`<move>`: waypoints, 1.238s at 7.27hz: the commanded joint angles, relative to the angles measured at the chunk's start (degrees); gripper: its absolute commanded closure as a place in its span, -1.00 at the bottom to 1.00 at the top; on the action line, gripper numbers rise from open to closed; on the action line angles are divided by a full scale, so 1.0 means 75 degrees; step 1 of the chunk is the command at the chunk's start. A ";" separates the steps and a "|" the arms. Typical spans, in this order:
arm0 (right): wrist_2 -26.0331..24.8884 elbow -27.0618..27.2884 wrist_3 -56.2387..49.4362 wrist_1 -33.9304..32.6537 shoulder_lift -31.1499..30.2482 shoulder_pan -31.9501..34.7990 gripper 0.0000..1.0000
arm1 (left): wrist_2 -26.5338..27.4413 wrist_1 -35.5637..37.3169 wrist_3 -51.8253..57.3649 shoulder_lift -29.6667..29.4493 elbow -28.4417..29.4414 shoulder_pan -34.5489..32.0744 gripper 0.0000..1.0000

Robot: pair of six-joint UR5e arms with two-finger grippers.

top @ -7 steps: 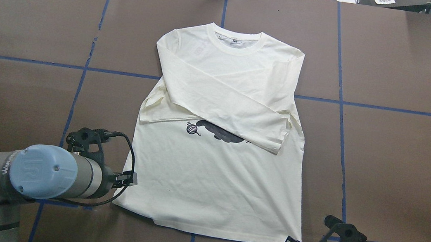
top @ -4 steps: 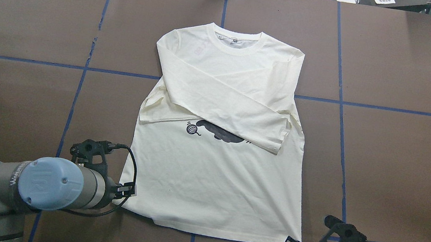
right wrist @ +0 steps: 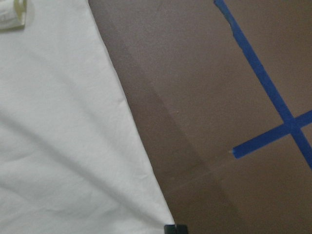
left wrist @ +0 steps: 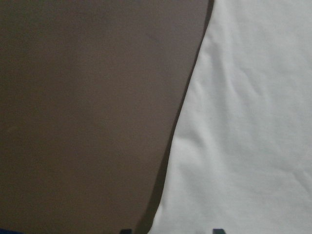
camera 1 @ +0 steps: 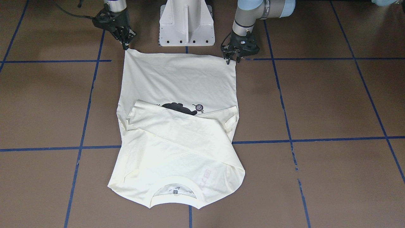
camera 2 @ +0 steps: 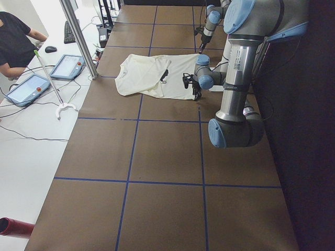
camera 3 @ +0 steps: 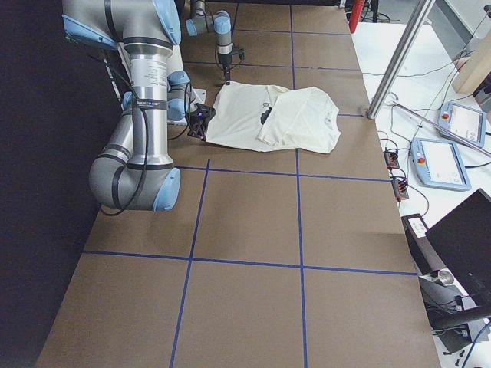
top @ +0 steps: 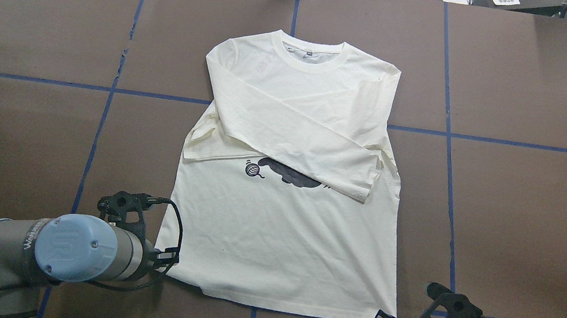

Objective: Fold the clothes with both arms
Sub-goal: 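Grasp both hem corners with the left and right grippers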

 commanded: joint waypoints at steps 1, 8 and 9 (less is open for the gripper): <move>-0.0004 0.0000 0.0000 0.0000 0.0000 0.0005 1.00 | -0.0004 -0.0016 0.0001 -0.0006 0.0124 0.0017 0.91; 0.0463 0.1498 0.0012 -0.0688 -0.0270 -0.0006 1.00 | -0.0379 0.1976 -0.0316 0.0006 -0.1937 0.0017 1.00; 0.0476 0.1523 0.0012 -0.0691 -0.0212 0.0202 1.00 | -0.0414 0.1976 -0.0304 -0.0041 -0.2042 0.0005 1.00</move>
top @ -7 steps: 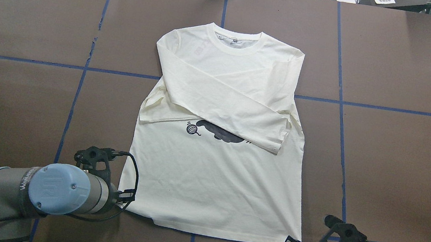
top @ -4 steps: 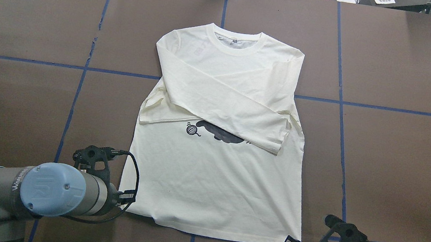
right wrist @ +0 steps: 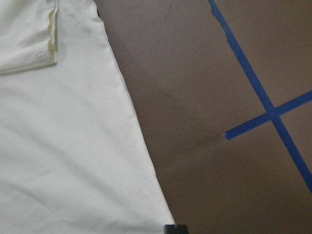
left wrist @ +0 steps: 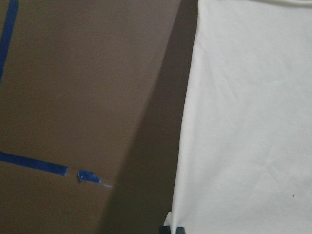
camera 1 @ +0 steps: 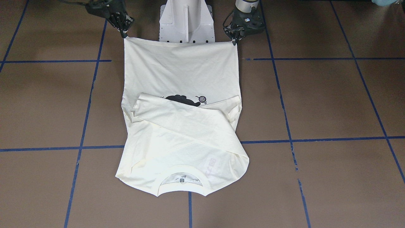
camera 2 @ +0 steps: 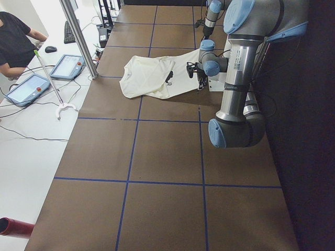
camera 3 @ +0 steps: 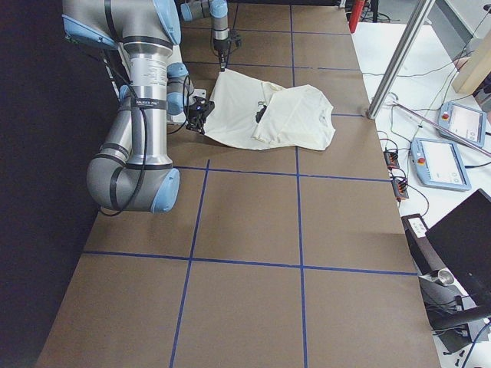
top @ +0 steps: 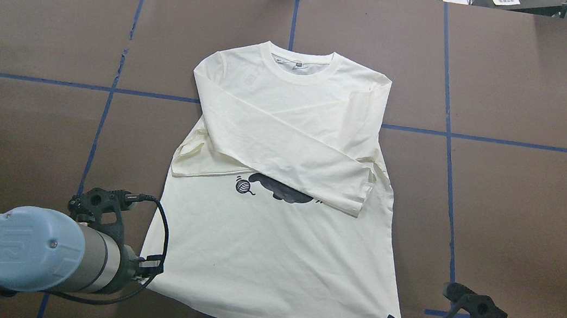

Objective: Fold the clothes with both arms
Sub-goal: 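Lift the hem with both grippers and fold it toward the collar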

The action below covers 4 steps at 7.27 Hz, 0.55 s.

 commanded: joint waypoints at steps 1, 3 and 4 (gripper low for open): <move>0.0244 0.0178 -0.0151 -0.0140 0.0119 0.0613 1.00 | -0.0081 0.0063 0.0058 -0.0194 -0.0107 -0.0231 1.00; 0.1422 -0.0450 -0.1562 -0.0175 0.1284 0.2201 1.00 | -0.0151 0.0075 0.0676 -0.1316 0.0790 -0.1877 1.00; 0.2682 -0.1162 -0.2220 -0.0163 0.2023 0.3476 1.00 | -0.0338 -0.0018 0.1202 -0.1576 0.1399 -0.2535 1.00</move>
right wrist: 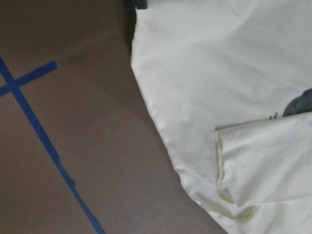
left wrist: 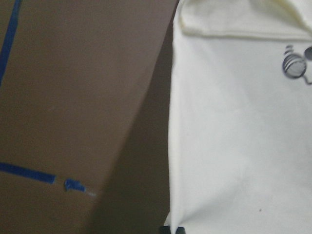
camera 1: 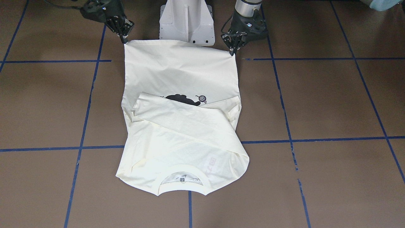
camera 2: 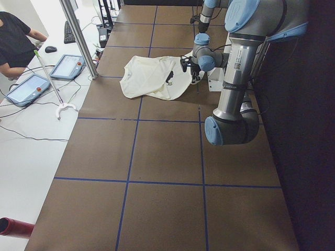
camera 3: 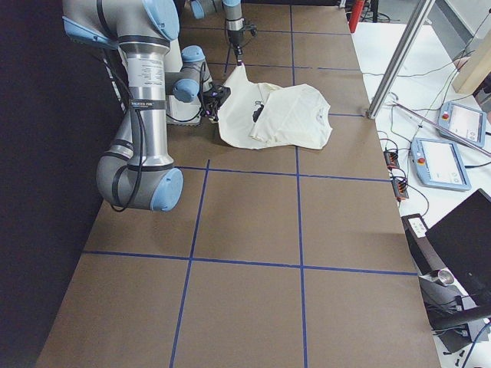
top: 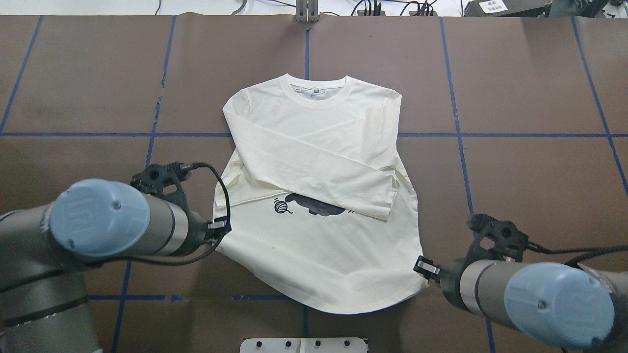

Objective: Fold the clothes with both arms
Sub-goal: 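Lift the hem with both grippers and fold it toward the collar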

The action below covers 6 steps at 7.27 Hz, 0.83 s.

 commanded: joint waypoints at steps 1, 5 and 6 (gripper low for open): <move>0.2243 -0.1517 -0.1130 0.0010 0.1658 0.2420 1.00 | -0.0180 -0.0256 0.0899 -0.0722 0.1146 -0.1362 1.00; 0.2780 -0.5207 -0.2877 0.0150 0.3757 0.4303 1.00 | -0.0146 -0.3285 0.0937 -0.1380 0.4294 -0.2152 1.00; 0.2780 -0.6191 -0.2914 0.0835 0.4100 0.4514 1.00 | -0.0087 -0.3641 0.0937 -0.1648 0.4952 -0.2152 1.00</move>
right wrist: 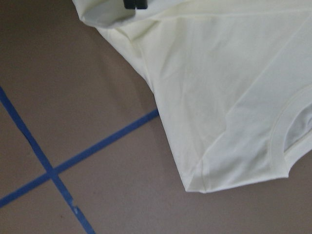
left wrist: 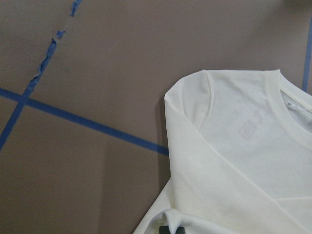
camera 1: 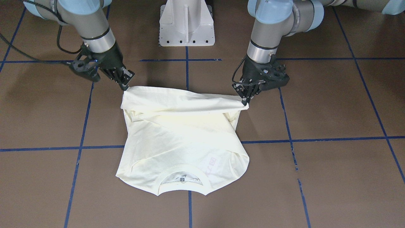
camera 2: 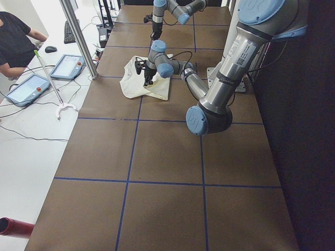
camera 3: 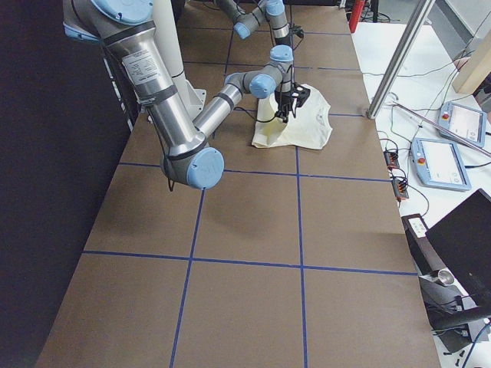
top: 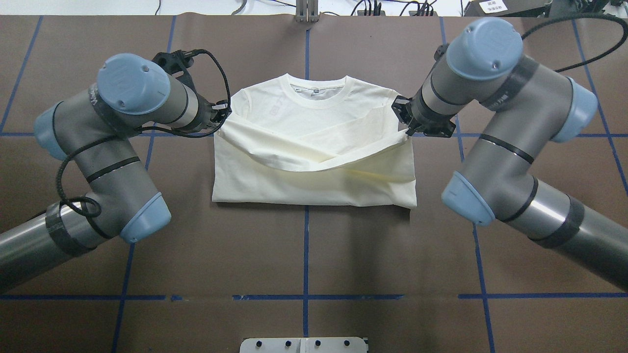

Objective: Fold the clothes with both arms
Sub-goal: 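Lift the hem with both grippers and fold it toward the collar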

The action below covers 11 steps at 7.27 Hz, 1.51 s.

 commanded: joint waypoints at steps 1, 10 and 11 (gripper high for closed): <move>0.0006 -0.2388 -0.0192 0.1653 0.0860 0.0424 1.00 | 0.0218 -0.1098 0.0011 -0.0496 0.1467 -0.0089 1.00; 0.0168 -0.3503 -0.0649 0.2285 0.1285 0.0775 1.00 | 0.0748 -0.1781 0.0831 -0.0688 0.2121 -0.0522 1.00; 0.0216 -0.3489 -0.0684 0.2285 0.1227 0.0823 1.00 | 0.0747 -0.1851 0.1028 -0.0558 0.1978 -0.0628 1.00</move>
